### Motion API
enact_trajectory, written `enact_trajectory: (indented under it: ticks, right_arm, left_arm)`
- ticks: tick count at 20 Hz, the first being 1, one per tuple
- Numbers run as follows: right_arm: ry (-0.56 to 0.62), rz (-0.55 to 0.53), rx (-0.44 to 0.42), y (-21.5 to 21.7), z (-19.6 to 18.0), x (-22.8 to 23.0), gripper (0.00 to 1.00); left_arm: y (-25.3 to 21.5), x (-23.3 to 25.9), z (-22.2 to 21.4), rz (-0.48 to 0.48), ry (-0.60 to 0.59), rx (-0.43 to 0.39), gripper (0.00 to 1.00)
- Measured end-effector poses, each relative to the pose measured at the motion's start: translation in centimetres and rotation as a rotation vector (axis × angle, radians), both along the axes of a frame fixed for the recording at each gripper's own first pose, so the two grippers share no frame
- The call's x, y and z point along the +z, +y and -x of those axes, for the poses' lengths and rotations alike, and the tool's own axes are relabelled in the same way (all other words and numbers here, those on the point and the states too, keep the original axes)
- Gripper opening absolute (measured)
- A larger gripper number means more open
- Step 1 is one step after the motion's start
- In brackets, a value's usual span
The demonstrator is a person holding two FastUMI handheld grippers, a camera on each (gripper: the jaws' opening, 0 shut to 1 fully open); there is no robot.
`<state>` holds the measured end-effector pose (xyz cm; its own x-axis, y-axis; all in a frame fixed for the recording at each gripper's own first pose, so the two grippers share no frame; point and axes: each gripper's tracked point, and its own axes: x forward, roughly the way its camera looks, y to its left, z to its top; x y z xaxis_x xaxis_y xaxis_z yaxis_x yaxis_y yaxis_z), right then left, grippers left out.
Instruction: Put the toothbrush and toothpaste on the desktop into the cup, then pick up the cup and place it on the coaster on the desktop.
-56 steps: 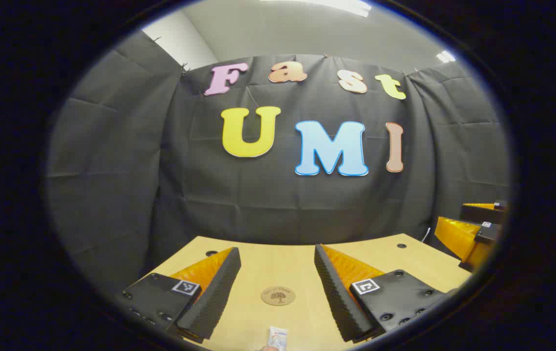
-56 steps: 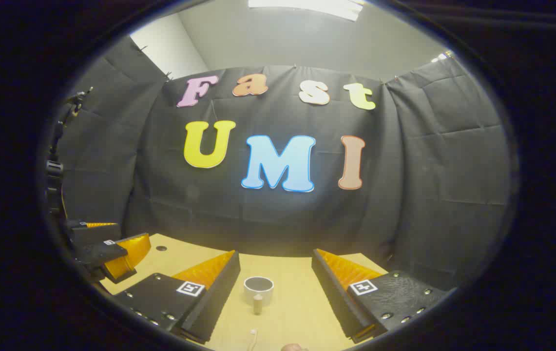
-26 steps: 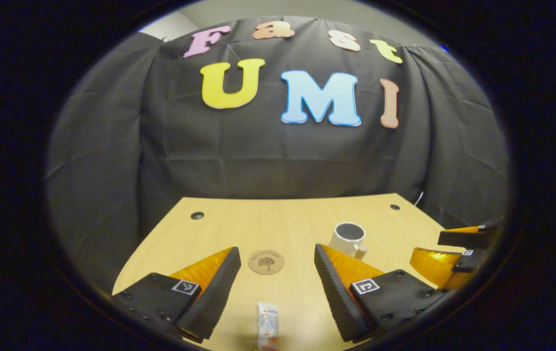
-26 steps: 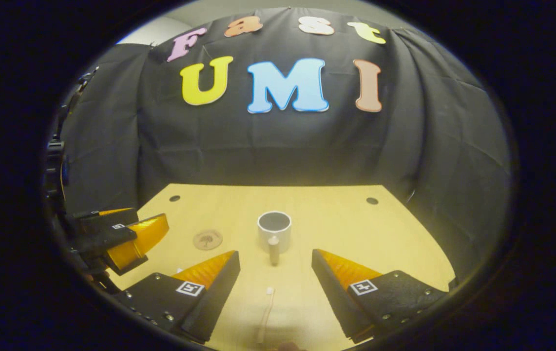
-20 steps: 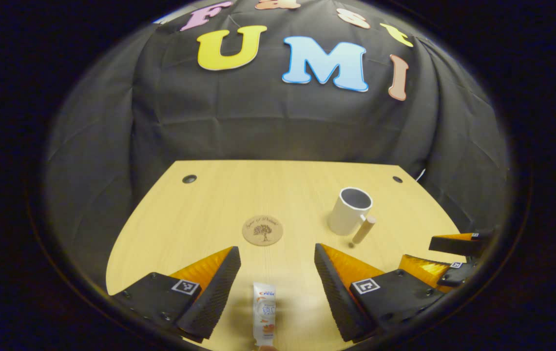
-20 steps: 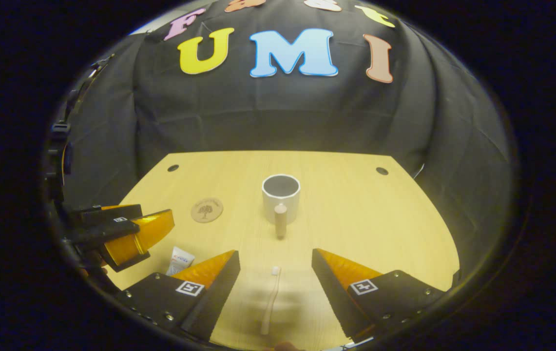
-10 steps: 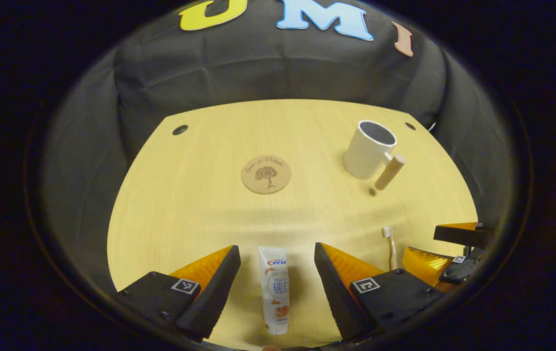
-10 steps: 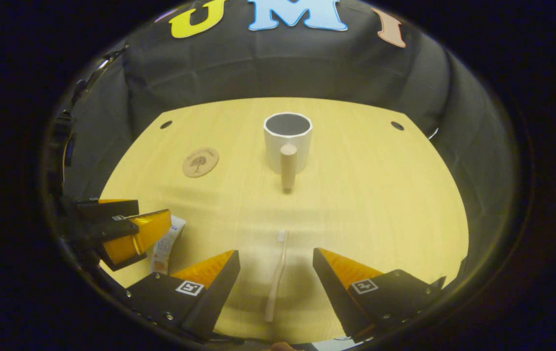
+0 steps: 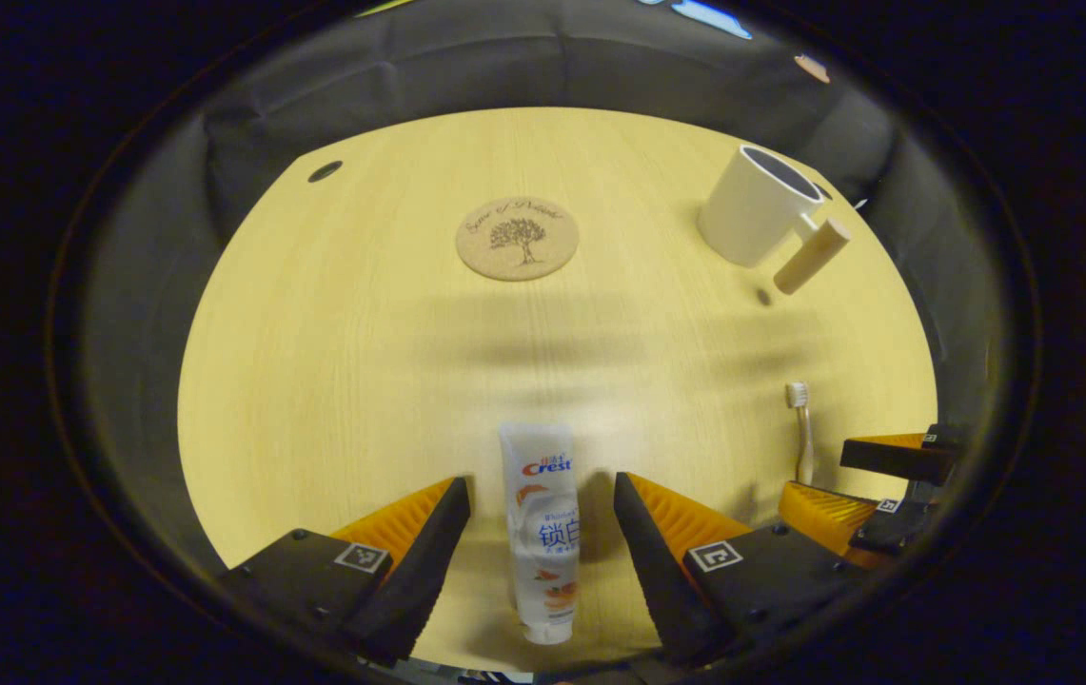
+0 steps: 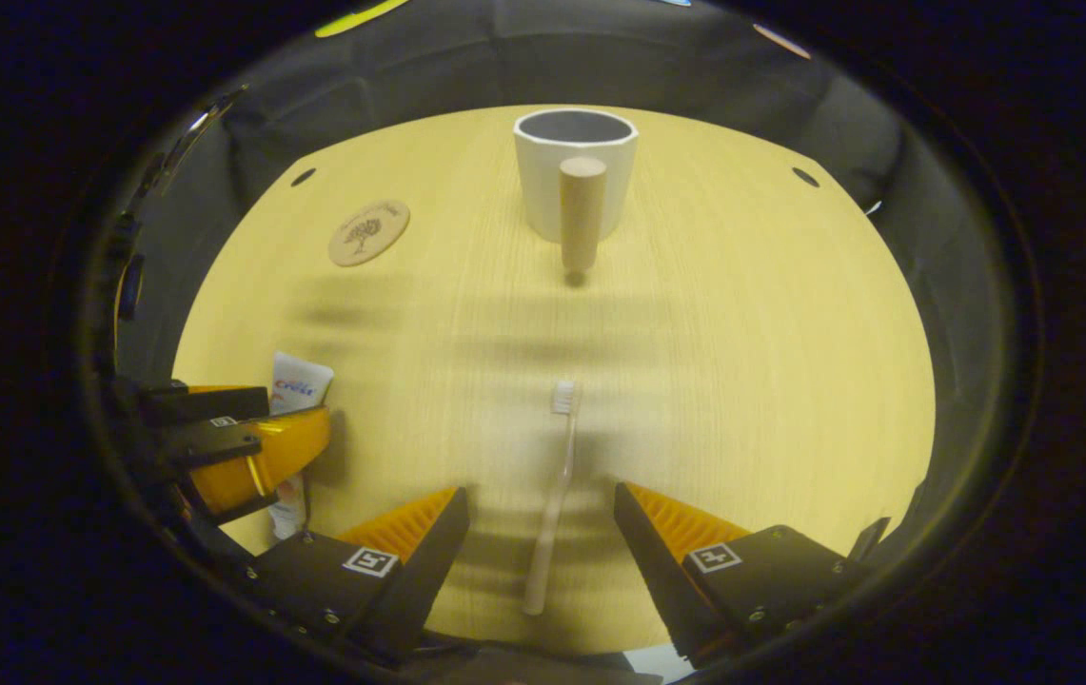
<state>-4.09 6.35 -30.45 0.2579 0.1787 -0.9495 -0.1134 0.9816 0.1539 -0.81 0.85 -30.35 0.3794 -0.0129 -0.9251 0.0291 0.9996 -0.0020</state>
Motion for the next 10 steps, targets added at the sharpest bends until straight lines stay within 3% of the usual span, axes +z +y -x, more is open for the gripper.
enact_trajectory:
  ticks: [4,5,10]
  right_arm:
    - [0.066,0.012,0.013,0.1,0.8,-0.9,0.88]
    - [0.080,0.009,0.021,0.3,1.0,-1.1,0.81]
    - [0.095,0.056,0.047,0.0,1.1,-1.6,0.68]
  left_arm:
    - [0.6,-0.7,0.4,-0.022,0.032,-0.001,0.98]
    - [0.6,-0.7,0.4,-0.029,0.034,-0.004,0.96]
    - [0.1,-0.7,0.7,-0.039,0.031,-0.014,0.83]
